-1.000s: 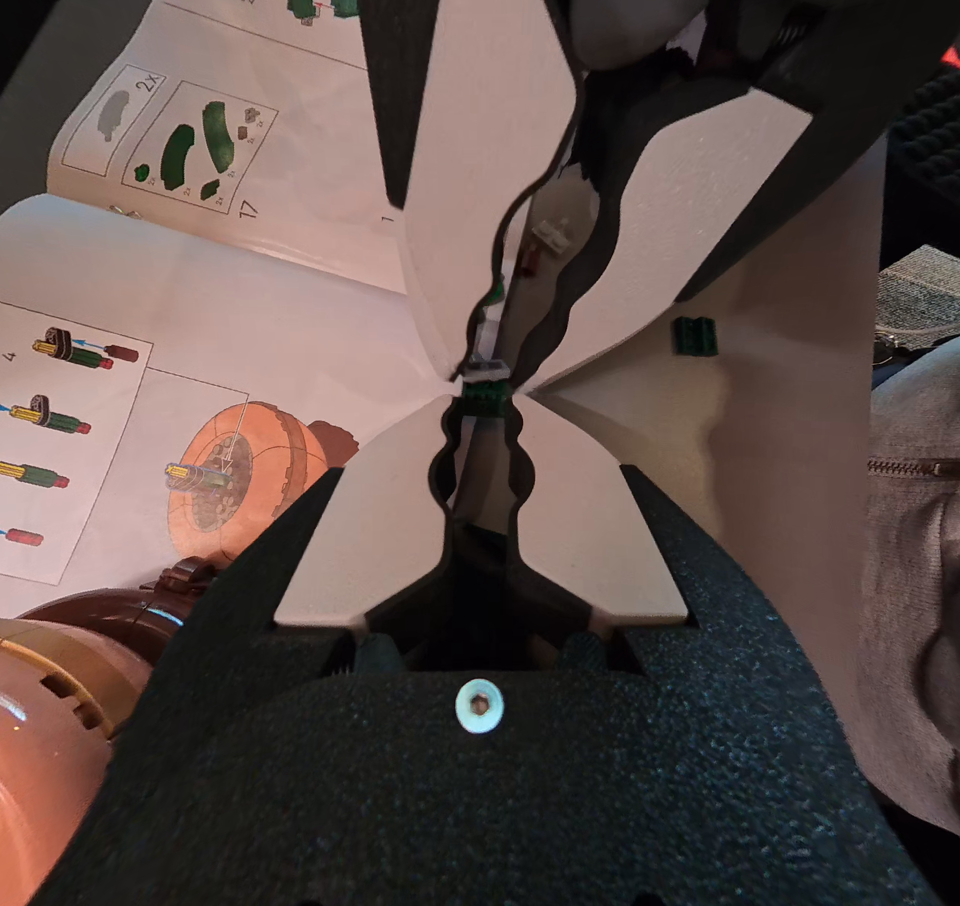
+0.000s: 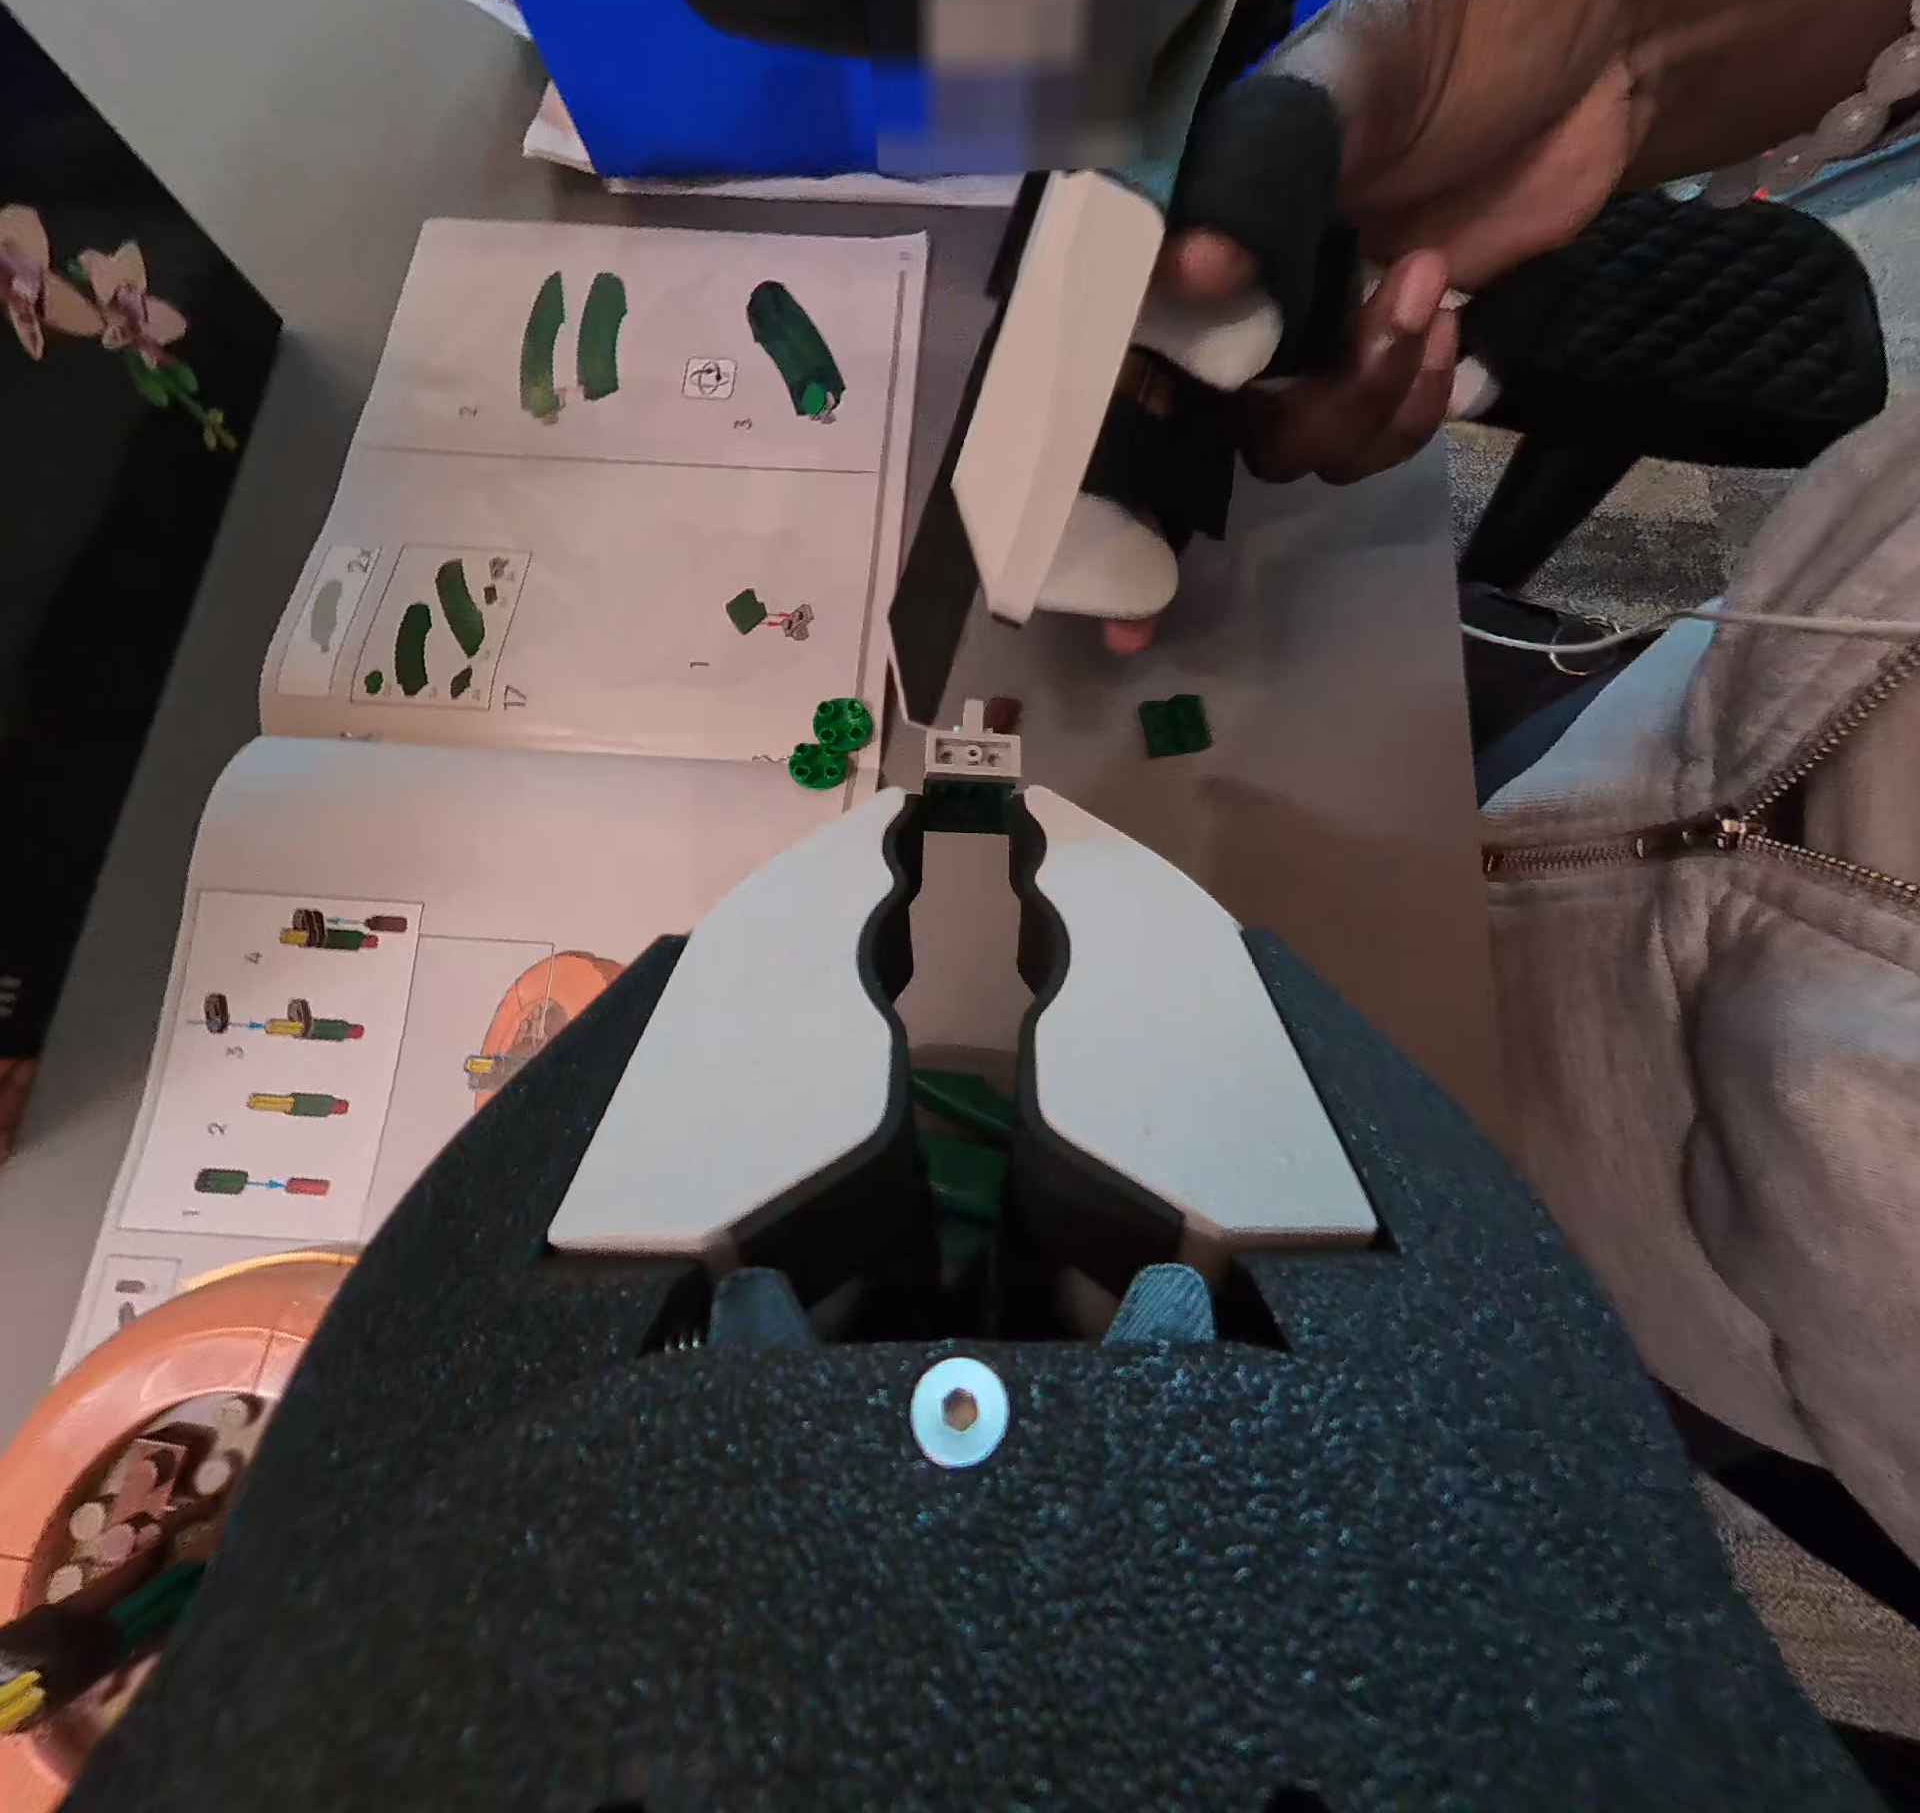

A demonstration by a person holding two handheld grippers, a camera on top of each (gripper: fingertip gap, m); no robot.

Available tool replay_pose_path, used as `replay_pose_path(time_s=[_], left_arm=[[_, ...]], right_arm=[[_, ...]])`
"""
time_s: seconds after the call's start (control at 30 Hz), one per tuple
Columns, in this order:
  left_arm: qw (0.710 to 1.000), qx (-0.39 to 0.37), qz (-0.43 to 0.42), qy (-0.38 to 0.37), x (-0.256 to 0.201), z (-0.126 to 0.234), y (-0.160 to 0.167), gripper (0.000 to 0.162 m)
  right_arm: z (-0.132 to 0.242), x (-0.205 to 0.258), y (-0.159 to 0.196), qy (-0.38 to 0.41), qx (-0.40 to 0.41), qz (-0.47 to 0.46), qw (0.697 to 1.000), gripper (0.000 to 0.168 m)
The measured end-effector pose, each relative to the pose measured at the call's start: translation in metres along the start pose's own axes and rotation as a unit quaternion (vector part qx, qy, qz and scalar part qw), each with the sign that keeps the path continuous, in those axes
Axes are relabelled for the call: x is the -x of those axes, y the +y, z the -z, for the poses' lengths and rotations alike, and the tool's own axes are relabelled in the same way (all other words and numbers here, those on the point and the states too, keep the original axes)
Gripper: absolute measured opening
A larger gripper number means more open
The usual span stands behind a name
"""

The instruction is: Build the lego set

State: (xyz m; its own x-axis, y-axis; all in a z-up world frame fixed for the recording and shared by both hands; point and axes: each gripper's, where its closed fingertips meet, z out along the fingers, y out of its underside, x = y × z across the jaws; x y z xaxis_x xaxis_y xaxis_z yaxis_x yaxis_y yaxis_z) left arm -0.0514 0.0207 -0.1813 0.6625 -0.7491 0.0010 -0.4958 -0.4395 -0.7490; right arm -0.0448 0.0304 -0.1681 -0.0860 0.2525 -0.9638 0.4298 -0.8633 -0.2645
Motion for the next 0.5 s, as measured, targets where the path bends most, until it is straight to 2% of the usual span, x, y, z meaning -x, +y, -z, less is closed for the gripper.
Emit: replay_pose_path(time_s=[0.23,0.5], left_arm=[[1.000,0.010,-0.028,0.003,-0.006,-0.003,-0.009,0.015],[0.998,0.030,-0.050,-0.011,-0.006,-0.007,-0.007,0.015]], right_arm=[[-0.002,-0.004,0.008,-0.003,0.005,-0.003,1.000,0.028],[0.000,-0.010,0.011,0.006,0.019,0.009,1.000,0.019]])
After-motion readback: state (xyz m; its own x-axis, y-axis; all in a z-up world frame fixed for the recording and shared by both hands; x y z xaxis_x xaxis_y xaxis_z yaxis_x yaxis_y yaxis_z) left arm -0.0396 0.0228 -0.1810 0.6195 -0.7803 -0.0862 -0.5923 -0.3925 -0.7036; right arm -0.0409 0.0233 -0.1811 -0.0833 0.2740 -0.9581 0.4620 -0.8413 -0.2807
